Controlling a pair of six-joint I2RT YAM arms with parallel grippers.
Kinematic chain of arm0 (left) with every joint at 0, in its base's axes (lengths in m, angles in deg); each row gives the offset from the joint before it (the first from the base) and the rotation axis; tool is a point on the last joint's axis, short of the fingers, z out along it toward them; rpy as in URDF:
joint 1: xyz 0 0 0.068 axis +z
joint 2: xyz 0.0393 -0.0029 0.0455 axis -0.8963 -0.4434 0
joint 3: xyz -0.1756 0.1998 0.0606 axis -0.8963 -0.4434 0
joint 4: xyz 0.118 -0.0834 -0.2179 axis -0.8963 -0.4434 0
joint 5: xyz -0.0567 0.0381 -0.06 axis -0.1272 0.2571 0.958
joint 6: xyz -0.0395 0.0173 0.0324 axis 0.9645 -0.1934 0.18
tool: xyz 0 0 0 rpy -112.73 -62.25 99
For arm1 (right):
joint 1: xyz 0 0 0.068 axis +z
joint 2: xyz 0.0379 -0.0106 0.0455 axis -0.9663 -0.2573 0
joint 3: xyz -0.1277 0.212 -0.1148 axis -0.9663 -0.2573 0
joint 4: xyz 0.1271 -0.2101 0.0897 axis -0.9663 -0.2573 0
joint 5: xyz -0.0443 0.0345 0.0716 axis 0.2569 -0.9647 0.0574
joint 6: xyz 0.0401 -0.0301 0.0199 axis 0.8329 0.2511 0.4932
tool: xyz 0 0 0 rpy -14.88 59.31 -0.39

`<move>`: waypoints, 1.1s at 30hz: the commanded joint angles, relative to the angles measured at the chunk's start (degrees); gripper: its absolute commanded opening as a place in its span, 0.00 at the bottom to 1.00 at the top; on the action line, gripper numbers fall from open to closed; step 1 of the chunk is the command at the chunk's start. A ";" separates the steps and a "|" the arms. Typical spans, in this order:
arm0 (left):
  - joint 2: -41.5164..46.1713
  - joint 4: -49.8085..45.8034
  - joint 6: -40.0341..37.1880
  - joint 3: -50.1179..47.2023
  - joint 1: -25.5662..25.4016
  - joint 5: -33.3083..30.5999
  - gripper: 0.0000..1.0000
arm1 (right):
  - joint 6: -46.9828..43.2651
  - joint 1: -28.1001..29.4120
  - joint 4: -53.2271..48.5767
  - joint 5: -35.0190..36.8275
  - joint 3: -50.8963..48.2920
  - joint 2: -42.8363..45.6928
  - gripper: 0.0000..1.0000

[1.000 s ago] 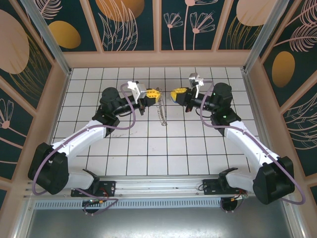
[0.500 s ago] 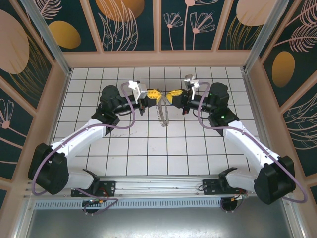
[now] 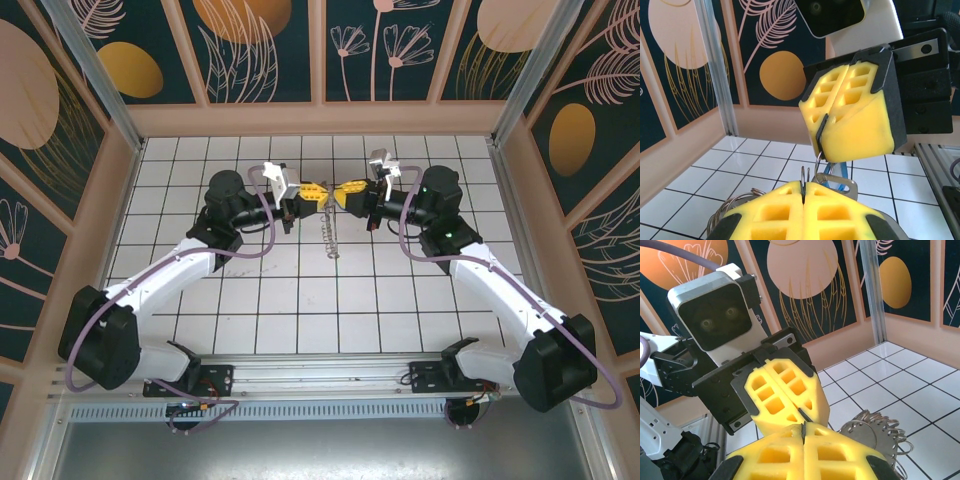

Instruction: Put the keys on the keyring

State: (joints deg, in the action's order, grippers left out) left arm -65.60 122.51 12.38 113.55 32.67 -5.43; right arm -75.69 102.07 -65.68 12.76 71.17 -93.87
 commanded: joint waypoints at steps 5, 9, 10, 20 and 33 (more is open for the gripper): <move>-0.53 0.88 0.70 3.98 -0.22 1.72 0.00 | -1.10 0.71 1.89 0.33 2.72 -0.15 0.00; -0.30 0.98 0.57 3.94 -0.20 1.74 0.00 | -1.76 0.74 1.37 1.12 2.74 -0.76 0.00; -0.22 0.98 0.57 3.98 -0.22 1.94 0.00 | -1.85 0.71 1.26 1.37 2.65 -0.81 0.00; 1.02 1.10 0.82 3.41 -0.24 2.81 0.00 | -0.37 -2.25 3.27 3.51 0.49 -0.66 0.00; 2.85 8.38 3.26 0.16 -0.22 0.58 0.00 | 1.87 -3.23 4.83 1.85 -1.86 -1.44 0.00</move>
State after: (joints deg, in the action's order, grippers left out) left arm -65.07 124.02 14.13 114.53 32.63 -5.41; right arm -74.88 99.65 -63.72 14.61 70.67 -94.59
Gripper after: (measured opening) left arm 0.049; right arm 0.046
